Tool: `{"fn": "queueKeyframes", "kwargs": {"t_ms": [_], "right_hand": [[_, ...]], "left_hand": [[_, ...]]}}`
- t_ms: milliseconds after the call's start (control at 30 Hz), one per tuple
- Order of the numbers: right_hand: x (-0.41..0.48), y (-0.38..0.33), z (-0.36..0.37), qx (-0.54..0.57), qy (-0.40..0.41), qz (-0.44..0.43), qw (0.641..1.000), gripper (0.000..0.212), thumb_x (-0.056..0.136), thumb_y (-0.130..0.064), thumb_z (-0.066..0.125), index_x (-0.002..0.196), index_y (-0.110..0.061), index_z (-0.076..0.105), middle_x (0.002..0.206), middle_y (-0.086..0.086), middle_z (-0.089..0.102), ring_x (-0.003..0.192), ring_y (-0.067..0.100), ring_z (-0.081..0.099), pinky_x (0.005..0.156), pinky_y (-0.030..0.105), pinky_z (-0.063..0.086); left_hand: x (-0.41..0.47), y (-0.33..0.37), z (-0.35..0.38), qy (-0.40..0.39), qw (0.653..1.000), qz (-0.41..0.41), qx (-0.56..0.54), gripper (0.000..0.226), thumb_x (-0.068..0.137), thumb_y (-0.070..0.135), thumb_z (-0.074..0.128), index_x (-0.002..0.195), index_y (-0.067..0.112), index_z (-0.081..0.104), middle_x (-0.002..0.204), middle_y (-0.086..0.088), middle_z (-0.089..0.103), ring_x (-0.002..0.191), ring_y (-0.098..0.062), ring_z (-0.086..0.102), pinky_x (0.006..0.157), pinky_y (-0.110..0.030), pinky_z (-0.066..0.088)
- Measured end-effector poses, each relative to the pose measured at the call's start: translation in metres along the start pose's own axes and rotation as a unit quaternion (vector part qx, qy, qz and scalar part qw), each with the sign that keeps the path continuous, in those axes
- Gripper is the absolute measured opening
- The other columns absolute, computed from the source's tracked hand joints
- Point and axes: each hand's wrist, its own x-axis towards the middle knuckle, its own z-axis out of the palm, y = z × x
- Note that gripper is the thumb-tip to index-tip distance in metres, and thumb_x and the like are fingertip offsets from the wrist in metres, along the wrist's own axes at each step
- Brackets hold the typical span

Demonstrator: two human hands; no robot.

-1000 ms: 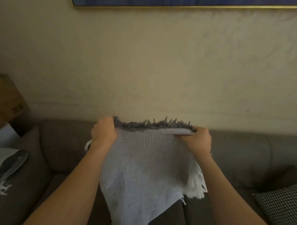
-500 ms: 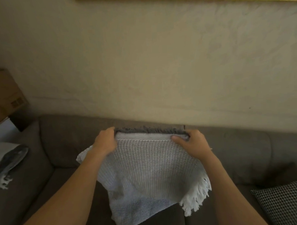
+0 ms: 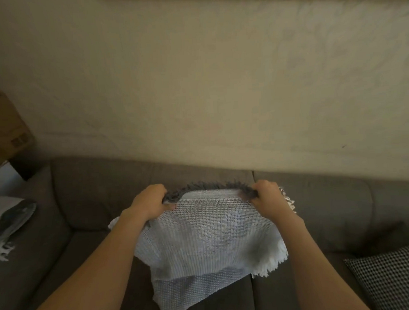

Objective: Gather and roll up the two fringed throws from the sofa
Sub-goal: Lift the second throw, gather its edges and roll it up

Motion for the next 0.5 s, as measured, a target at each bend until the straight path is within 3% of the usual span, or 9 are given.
{"fn": "queueKeyframes", "kwargs": {"t_ms": [100,167,267,333,467,500], "right_hand": [[0.001,-0.002,0.005,0.016,0.009,0.0,1.0,0.046,0.091,-0.025,0.078,0.054,-0.008,0.056,0.053,0.011,0.05,0.047,0.016,0.04,0.052,0.034,0.032],[0.002,-0.003,0.007,0.018,0.01,-0.006,1.0,0.045,0.088,-0.02,0.078,0.054,-0.009,0.051,0.054,0.015,0.049,0.047,0.017,0.034,0.051,0.034,0.029],[0.004,-0.005,0.008,0.011,0.024,-0.002,1.0,0.042,0.086,-0.013,0.078,0.056,-0.007,0.049,0.051,0.012,0.043,0.046,0.018,0.027,0.05,0.034,0.02],[0.004,-0.006,0.005,0.019,0.032,0.001,0.999,0.043,0.088,-0.015,0.079,0.055,-0.014,0.052,0.048,0.003,0.042,0.045,0.015,0.031,0.048,0.033,0.022],[0.001,-0.007,-0.002,0.02,0.02,-0.009,1.0,0.049,0.091,-0.041,0.08,0.056,-0.026,0.049,0.05,-0.001,0.047,0.048,0.013,0.041,0.05,0.035,0.031],[0.0,-0.007,-0.004,0.017,0.022,-0.004,1.0,0.05,0.09,-0.048,0.079,0.056,-0.026,0.049,0.051,0.001,0.049,0.049,0.016,0.044,0.05,0.037,0.036]], "left_hand": [[0.003,0.005,0.0,0.001,1.0,0.002,0.013,0.041,0.093,0.038,0.081,0.074,0.011,0.057,0.068,-0.004,0.057,0.064,-0.021,0.059,0.055,-0.034,0.035],[0.004,0.004,0.001,-0.013,1.0,-0.006,0.014,0.039,0.094,0.036,0.08,0.075,0.012,0.056,0.071,-0.004,0.058,0.066,-0.02,0.058,0.055,-0.034,0.036],[0.002,0.0,0.003,-0.033,0.999,0.003,-0.019,0.025,0.098,0.032,0.075,0.109,0.01,0.072,0.102,-0.008,0.074,0.094,-0.025,0.071,0.076,-0.038,0.055],[-0.001,0.001,0.005,-0.038,0.998,0.027,-0.05,0.026,0.1,0.025,0.071,0.125,0.018,0.072,0.117,-0.004,0.076,0.107,-0.024,0.071,0.092,-0.044,0.058],[-0.008,0.01,0.004,-0.024,0.994,0.055,-0.089,0.002,0.093,0.027,0.074,0.093,0.029,0.074,0.09,0.003,0.077,0.085,-0.017,0.074,0.079,-0.045,0.06],[-0.008,0.012,0.003,-0.025,0.994,0.045,-0.094,0.013,0.091,0.036,0.078,0.097,0.026,0.074,0.095,0.003,0.076,0.088,-0.018,0.074,0.081,-0.045,0.061]]}}
